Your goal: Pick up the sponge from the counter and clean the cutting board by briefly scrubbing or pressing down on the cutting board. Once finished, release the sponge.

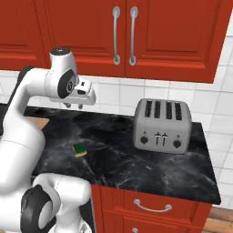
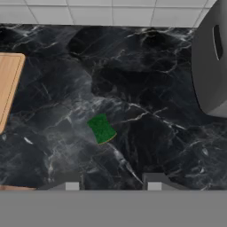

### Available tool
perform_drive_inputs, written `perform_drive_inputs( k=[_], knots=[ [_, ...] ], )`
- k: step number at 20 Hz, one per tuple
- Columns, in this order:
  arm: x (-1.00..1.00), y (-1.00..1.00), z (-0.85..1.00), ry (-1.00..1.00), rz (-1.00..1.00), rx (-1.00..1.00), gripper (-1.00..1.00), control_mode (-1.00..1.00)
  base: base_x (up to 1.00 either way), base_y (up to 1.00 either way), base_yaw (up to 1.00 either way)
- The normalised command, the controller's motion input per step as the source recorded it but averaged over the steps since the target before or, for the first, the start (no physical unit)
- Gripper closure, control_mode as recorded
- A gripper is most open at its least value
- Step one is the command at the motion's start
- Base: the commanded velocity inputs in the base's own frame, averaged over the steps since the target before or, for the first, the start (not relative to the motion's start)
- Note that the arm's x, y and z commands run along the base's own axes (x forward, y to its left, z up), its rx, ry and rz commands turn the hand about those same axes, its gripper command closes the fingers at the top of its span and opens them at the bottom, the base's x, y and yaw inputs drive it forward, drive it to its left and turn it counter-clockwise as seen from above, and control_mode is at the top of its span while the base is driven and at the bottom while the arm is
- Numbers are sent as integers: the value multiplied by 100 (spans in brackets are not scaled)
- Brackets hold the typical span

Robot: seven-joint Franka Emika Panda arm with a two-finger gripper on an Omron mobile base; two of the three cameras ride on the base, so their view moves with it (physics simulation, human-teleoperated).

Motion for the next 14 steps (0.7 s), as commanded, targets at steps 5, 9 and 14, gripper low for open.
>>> perform_drive_inputs(
  k=[5, 9, 14],
  knots=[
    [0, 0, 0, 0, 0, 0, -100, 100, -14, 30, 0],
    [0, 0, 0, 0, 0, 0, -100, 100, -16, 91, -1],
    [0, 0, 0, 0, 0, 0, -100, 100, -6, 79, 0]
  ],
)
